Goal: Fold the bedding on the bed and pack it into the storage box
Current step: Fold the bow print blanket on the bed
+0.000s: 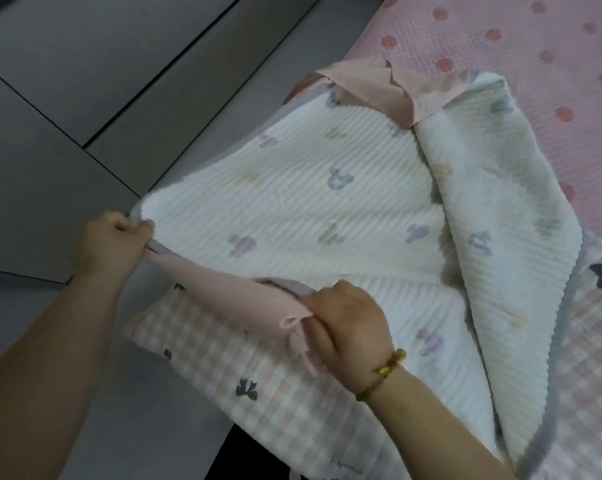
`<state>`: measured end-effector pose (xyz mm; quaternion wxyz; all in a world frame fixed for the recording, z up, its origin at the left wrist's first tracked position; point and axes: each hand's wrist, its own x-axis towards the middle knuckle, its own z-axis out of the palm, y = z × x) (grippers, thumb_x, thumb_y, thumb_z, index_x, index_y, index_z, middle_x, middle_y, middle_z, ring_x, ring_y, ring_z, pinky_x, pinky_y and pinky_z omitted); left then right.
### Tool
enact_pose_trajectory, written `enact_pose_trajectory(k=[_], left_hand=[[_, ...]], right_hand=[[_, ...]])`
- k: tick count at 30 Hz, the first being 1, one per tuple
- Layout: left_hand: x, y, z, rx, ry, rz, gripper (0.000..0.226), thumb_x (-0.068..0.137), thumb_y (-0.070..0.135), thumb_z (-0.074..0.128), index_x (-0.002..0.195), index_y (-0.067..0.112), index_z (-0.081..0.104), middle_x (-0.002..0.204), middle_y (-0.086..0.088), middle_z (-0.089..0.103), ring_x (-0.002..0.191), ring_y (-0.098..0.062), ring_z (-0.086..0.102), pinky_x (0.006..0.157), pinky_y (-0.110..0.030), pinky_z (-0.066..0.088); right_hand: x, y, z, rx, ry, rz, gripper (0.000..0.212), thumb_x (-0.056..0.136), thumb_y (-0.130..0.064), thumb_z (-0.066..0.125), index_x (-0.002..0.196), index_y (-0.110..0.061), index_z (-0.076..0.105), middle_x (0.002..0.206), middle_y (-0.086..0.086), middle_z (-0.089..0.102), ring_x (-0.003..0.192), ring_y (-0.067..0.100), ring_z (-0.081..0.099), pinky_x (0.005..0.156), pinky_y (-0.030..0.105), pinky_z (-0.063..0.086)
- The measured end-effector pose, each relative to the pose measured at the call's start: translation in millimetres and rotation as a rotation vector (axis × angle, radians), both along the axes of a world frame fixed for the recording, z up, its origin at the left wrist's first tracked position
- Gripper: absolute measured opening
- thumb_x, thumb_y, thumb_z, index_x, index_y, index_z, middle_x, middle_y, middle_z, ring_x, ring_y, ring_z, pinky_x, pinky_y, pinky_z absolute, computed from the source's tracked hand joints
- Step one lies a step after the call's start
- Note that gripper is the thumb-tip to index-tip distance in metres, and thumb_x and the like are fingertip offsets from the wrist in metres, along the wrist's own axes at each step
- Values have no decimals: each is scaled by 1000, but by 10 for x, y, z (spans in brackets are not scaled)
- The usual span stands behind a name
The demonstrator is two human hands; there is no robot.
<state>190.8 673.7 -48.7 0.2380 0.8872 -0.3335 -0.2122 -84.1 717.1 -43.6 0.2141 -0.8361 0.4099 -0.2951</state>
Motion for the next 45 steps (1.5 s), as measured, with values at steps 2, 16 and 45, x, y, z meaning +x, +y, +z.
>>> enact_pose_trajectory(k=[2, 16, 45], left_hand=[[-14, 93, -150, 239, -109, -124, 19, 86, 18, 62, 78, 1, 59, 98, -21, 59, 93, -33, 54, 79, -34, 42], [-1629, 222, -631, 553, -218, -892, 77, 89, 62, 27, 146, 30, -14, 154, 1, -22, 142, -18, -18, 111, -52, -8], [-986, 64, -689, 343, 53, -244, 110, 60, 76, 48, 148, 18, 15, 154, -6, 20, 139, -26, 24, 111, -41, 23]], right_hand=[[90, 155, -318, 79, 263, 108, 28, 74, -25, 45, 70, -24, 73, 53, -6, 60, 56, 11, 52, 59, 20, 31], [-1163, -95, -209, -38, 59, -776, 34, 79, -26, 53, 95, 0, 68, 102, 20, 65, 100, 21, 51, 88, 29, 32], [-1182, -1728, -71, 1167, -1411, -897, 45, 93, -31, 49, 128, -3, 49, 103, 10, 62, 105, 27, 59, 93, 41, 47]])
